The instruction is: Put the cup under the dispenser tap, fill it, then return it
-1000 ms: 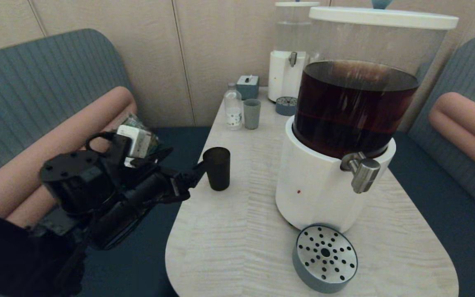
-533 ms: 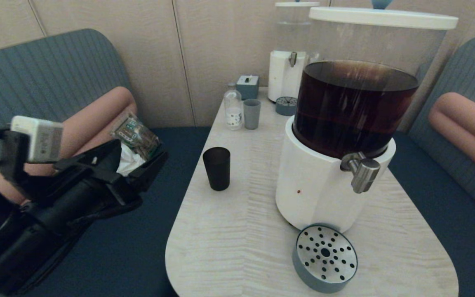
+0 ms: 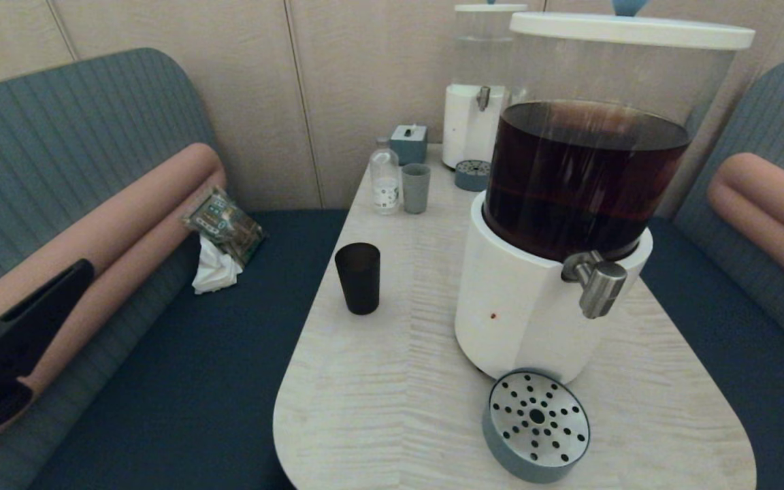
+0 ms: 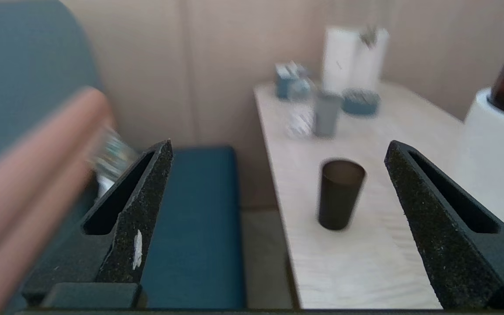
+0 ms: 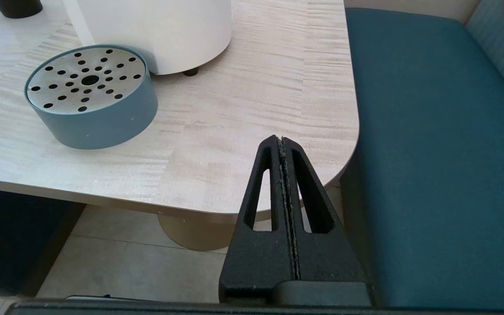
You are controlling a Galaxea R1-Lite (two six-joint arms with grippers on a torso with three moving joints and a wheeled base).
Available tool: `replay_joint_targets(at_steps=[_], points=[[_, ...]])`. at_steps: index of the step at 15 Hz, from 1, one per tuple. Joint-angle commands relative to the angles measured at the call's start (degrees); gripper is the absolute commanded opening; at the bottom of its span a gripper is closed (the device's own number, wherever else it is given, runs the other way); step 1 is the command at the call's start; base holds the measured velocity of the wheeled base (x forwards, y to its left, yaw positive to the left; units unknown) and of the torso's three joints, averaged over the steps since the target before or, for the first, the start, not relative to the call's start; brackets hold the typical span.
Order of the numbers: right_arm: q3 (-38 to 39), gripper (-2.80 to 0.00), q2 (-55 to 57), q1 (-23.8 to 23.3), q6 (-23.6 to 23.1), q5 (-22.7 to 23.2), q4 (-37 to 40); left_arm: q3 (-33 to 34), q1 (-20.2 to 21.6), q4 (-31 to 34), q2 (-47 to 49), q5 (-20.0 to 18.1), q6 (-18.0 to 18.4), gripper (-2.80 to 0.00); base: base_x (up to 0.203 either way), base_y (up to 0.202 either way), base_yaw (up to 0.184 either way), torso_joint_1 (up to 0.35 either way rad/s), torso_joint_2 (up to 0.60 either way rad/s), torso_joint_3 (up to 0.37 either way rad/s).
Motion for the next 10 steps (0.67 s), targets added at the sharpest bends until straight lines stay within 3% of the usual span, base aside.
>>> replay_joint_targets(at_steps=[1,2,6,10], points=[[-0.01,-2.80,0.02,0.01,0.02,0.04,0.04,1.55,3.22,2.40,-11.88,-0.39,-0.02,0.00,0.000,0.000,0.000,0.000,0.00,0.000],[-0.01,-2.80,0.03,0.01,0.02,0.04,0.04,2.74,4.08,3.14,-13.74,-0.54,0.06,-2.80,0.000,0.000,0.000,0.000,0.00,0.000],[0.00,-2.80,-0.01,0.01,0.02,0.04,0.04,4.31,5.44,4.24,-17.91,-0.69,-0.03,-2.80,0.000,0.000,0.000,0.000,0.00,0.000],[-0.01,-2.80,0.06,0.01,0.02,0.04,0.04,4.20,7.03,10.70,-25.99,-0.94,0.06,-2.80,0.000,0.000,0.000,0.000,0.00,0.000]])
